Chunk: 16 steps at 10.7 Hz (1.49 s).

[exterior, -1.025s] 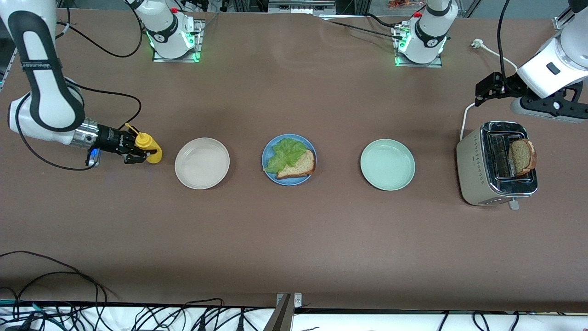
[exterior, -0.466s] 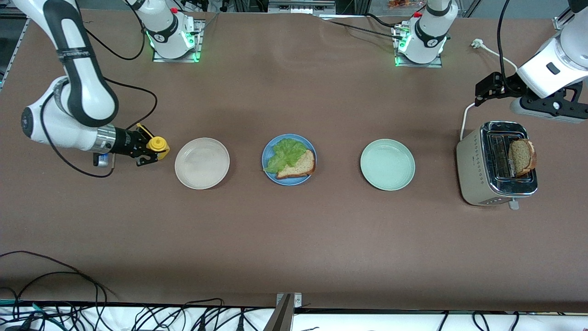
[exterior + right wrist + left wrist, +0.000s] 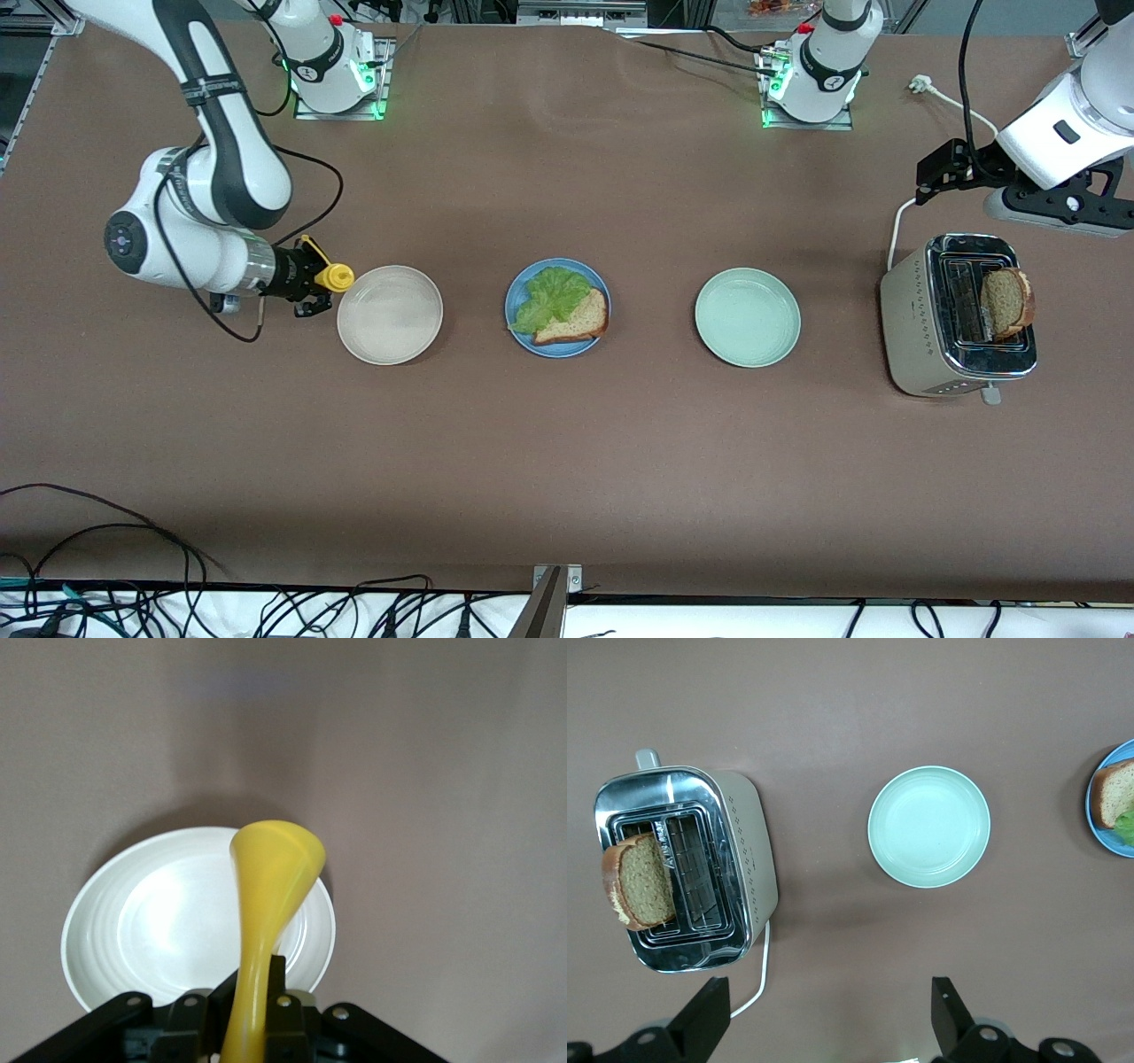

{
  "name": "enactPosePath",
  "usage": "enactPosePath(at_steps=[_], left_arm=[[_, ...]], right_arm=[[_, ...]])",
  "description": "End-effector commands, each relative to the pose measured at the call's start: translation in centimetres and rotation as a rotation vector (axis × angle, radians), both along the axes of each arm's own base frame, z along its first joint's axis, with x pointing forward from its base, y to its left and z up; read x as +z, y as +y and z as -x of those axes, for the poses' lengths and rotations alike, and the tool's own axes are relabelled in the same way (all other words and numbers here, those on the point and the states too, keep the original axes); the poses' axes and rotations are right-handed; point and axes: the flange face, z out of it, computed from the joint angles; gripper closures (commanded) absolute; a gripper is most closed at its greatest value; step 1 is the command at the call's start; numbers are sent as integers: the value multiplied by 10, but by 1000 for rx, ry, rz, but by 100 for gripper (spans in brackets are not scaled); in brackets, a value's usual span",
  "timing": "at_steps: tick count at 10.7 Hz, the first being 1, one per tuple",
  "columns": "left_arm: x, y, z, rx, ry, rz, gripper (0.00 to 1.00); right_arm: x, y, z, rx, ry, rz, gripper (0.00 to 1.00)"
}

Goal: Make sandwich in blue plate with both arms
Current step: 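Carry the mustard bottle with the right gripper toward the blue plate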

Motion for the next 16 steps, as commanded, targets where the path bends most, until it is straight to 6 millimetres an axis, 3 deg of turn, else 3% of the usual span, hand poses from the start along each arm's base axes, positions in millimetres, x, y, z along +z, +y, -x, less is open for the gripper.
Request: enactPosePath(at_steps=[1,8,13,16], left_arm=[[4,-2,-1,-4,-7,20,0],[3,-2,-1,-4,-6,20,0],[4,-1,-2,-3,-7,21,0],[3,-1,-2,-3,-6,20,0]], right_arm=[[30,36,-5,-62,39,98,100],[36,144,20,-129,164,433,100],[18,166,23,-86,204,670,100],[-4,205,13,-106,247,749,100]])
